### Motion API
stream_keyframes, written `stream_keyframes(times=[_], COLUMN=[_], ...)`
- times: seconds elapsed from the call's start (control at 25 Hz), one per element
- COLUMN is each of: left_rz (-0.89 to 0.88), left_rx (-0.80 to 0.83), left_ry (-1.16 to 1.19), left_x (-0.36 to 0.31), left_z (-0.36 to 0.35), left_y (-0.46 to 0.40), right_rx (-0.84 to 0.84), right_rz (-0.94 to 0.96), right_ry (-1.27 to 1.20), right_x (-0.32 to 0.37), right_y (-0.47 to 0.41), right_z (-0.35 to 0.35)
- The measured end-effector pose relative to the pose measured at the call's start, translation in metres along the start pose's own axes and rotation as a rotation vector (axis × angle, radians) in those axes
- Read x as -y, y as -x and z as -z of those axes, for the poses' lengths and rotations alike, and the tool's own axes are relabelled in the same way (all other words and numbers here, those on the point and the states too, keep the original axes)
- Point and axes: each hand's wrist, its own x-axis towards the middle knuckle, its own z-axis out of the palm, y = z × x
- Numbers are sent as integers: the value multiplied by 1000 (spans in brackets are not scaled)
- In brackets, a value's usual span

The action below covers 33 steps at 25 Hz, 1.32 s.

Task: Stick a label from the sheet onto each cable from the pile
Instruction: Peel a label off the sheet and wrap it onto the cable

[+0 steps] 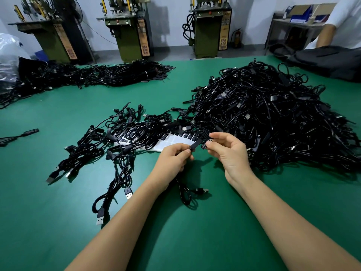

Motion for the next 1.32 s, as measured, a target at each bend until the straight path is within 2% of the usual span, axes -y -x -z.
stream_keyframes(times=[0.44, 0.64, 0.96, 1.32], left_rz=[18, 27, 40, 52], left_rx=[60, 31, 59, 80], left_ry=[-15, -38, -79, -60], left_x=[-3, -2, -3, -3], left_z=[3, 2, 2, 3], left_y=[-2, -2, -2, -2], right_rx=[56, 49, 128, 131], right_rz=[146, 228, 279, 279], right_ry=[192, 173, 314, 363], right_x=[-2, 1, 1, -1], right_y=[2, 4, 9, 8], right_z=[-7, -9, -12, -12])
